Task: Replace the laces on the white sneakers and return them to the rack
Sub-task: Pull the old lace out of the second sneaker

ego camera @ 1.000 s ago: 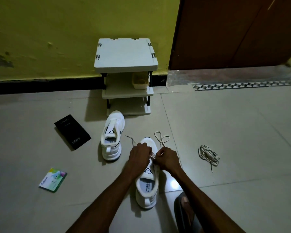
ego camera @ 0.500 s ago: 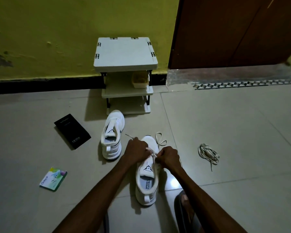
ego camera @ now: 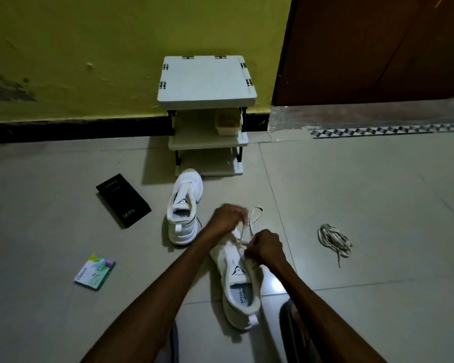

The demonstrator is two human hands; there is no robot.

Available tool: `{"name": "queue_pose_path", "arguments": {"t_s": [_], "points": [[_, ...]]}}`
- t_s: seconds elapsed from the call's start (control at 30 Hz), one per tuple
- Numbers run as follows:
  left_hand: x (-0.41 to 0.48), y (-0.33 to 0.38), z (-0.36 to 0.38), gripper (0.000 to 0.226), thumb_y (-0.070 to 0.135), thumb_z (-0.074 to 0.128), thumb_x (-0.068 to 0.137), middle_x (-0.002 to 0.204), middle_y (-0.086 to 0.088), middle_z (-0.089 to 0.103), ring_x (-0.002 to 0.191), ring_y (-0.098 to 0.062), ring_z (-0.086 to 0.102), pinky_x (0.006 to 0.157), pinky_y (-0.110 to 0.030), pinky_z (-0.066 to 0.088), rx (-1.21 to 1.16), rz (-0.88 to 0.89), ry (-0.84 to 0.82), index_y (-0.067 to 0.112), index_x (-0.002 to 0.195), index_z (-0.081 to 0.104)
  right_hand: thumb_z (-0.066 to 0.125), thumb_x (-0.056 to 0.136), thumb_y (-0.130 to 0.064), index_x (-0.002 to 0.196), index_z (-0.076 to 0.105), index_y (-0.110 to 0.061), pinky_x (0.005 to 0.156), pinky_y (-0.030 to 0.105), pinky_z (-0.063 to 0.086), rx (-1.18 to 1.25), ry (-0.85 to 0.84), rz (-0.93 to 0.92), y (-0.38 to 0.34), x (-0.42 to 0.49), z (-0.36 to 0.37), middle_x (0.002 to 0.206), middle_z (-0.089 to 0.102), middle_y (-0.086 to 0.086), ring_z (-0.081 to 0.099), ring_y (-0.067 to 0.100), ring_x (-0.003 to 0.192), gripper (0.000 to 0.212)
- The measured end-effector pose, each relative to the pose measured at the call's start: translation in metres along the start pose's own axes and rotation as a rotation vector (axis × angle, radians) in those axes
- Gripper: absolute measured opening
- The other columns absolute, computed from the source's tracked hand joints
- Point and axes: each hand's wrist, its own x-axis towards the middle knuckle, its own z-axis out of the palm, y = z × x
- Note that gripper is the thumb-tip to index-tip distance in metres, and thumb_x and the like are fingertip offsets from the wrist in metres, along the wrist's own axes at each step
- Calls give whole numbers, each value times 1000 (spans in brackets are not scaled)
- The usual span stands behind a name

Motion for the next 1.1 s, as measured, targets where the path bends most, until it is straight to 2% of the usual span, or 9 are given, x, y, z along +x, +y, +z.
{"name": "queue_pose_path", "arguments": {"t_s": [0.07,0.13,0.37,0.47,0.57,0.67,0.83,1.0,1.1], "points": [[0,-5,-9,36,23,47,101,52,3,46,42,-7,41,48,-22,35,-615,-128,167,11,71,61,70,61,-9,73,70,-1,62,31,60,-29,23,15,-1,2,-3,68,69,11,69,23,61,14],[-5,-3,-17,38,28,43,104,58,-2,47,50,-11,44,49,-20,40,-649,-159,151,8,78,63,73,58,-10,72,71,-1,62,34,61,-28,16,33,1,4,-7,67,69,12,69,25,59,17],[-10,-3,-9,20,20,54,93,84,-7,72,50,-14,46,47,-21,34,65,-116,-208,11,96,72,67,59,-9,67,64,-3,56,26,55,-43,46,37,-2,1,-7,64,66,11,70,26,64,11],[-8,-12,2,21,35,63,89,95,-11,68,84,-27,63,67,-28,42,810,52,-147,16,80,66,68,61,-12,70,64,-3,55,25,53,-43,78,34,-4,-2,-5,62,61,7,68,24,62,13],[-10,-24,17,23,30,65,87,110,-9,67,104,-29,64,81,-32,47,986,111,22,14,104,68,66,62,-12,70,60,-6,54,21,46,-65,90,40,-4,-3,-3,68,64,9,68,24,66,12],[-6,-21,17,14,26,69,81,94,-3,66,92,-22,63,71,-27,42,528,153,174,13,85,71,67,61,-13,75,65,-3,58,26,54,-56,84,41,0,0,-3,76,69,14,71,26,71,18],[-8,14,-13,29,1,40,96,72,-2,56,51,-13,57,57,-24,43,-1140,-180,200,19,74,46,66,60,-10,71,64,-2,54,28,56,-40,84,28,-1,0,-5,69,65,12,69,27,65,14],[-7,-6,-12,30,40,63,90,92,-8,64,79,-25,60,67,-29,41,482,8,-18,14,102,54,65,60,-10,73,61,-5,54,25,51,-54,89,25,-1,1,-2,78,67,12,70,27,71,15],[-13,-24,10,29,31,61,90,115,-13,64,107,-33,62,83,-34,47,958,157,-128,14,113,61,67,64,-12,71,54,-8,53,23,45,-83,105,16,-1,1,-1,74,61,8,69,27,75,15]]}}
